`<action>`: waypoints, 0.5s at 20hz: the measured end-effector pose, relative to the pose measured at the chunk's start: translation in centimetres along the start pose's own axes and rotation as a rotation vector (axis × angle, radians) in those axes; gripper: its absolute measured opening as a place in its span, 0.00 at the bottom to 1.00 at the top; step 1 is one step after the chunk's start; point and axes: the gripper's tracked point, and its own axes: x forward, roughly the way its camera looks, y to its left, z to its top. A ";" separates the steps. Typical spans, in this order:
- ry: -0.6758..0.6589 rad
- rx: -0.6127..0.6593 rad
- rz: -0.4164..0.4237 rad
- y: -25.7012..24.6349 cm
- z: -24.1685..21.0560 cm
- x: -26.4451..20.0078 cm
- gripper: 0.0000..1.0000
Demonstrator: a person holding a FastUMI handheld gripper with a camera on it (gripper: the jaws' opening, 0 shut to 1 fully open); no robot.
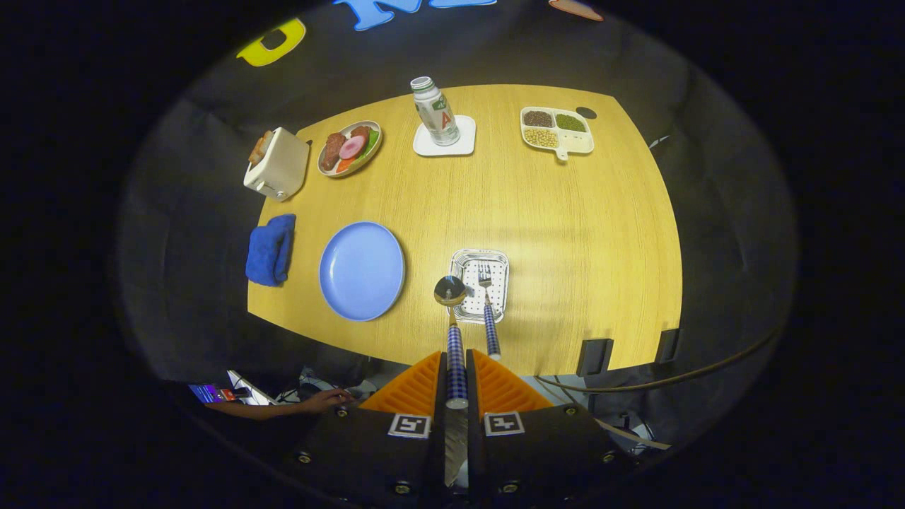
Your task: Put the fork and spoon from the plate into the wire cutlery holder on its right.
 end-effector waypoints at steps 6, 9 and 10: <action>-0.003 0.005 -0.017 -1.9 0.7 1.6 0.13; 0.018 -0.054 -0.083 -3.0 1.4 5.1 0.13; 0.023 -0.064 -0.101 -3.4 1.7 6.3 0.14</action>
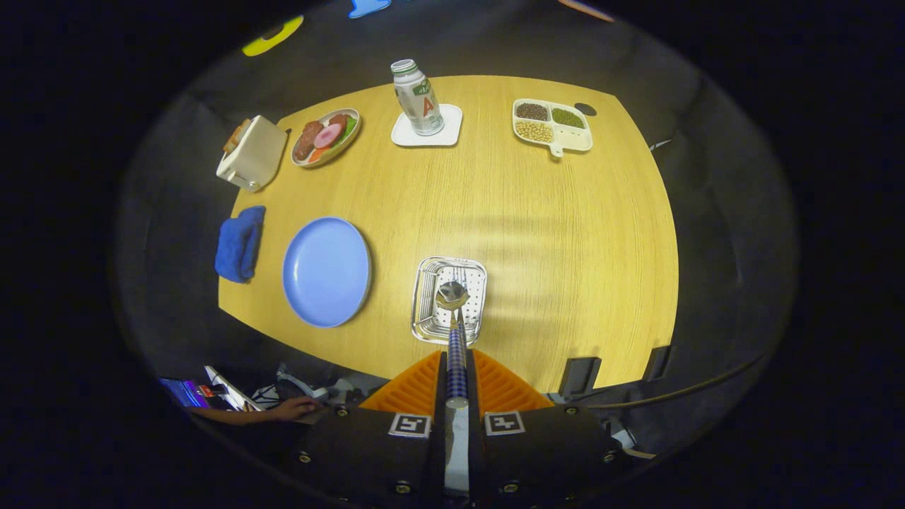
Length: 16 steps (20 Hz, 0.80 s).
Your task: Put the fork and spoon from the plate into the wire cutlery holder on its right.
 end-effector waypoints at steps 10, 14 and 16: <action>-0.066 0.045 0.005 1.1 -0.2 3.1 0.48; -0.146 0.066 -0.044 0.6 -0.1 2.5 0.86; -0.229 0.069 -0.089 0.6 0.2 1.1 0.98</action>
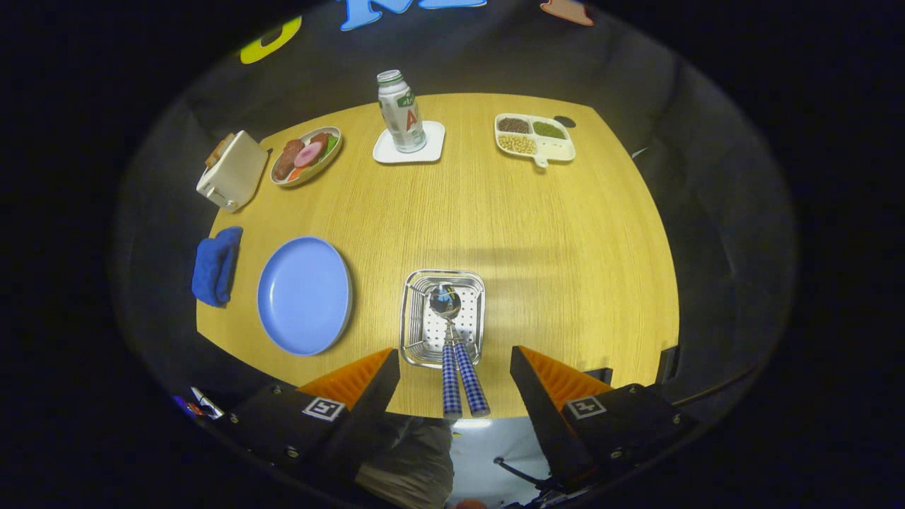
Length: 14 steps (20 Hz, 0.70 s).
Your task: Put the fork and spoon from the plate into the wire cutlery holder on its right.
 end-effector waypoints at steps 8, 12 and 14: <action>-0.507 0.023 -0.012 8.5 8.4 -9.6 0.98; -0.803 -0.013 -0.039 11.6 14.2 -17.3 0.98; -0.946 -0.029 -0.080 11.9 16.0 -21.4 0.98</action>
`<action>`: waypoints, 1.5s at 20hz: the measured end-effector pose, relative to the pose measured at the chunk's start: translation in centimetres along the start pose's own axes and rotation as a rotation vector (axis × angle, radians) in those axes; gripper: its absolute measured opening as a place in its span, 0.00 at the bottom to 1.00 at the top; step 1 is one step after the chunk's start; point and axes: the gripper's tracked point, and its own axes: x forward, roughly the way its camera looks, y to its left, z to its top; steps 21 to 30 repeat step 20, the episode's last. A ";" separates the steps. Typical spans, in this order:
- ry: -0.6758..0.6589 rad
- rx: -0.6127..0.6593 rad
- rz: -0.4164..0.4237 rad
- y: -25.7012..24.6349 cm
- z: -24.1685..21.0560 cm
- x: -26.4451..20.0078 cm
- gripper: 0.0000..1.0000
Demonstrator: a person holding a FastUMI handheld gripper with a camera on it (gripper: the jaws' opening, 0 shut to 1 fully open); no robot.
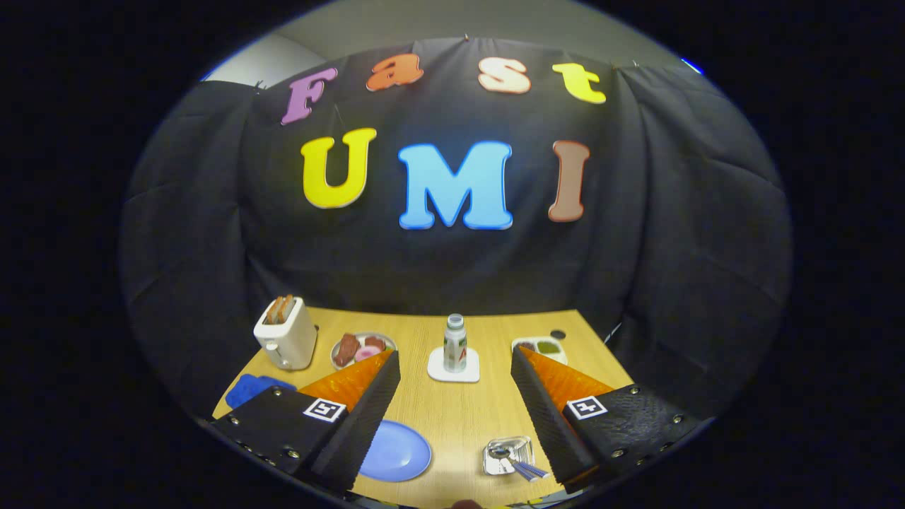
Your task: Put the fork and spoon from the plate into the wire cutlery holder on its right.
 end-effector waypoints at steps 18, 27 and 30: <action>-0.202 0.010 0.042 2.4 3.0 -1.2 0.98; -0.207 -0.004 0.044 2.0 3.2 -1.1 0.98; -0.207 -0.004 0.044 2.0 3.2 -1.1 0.98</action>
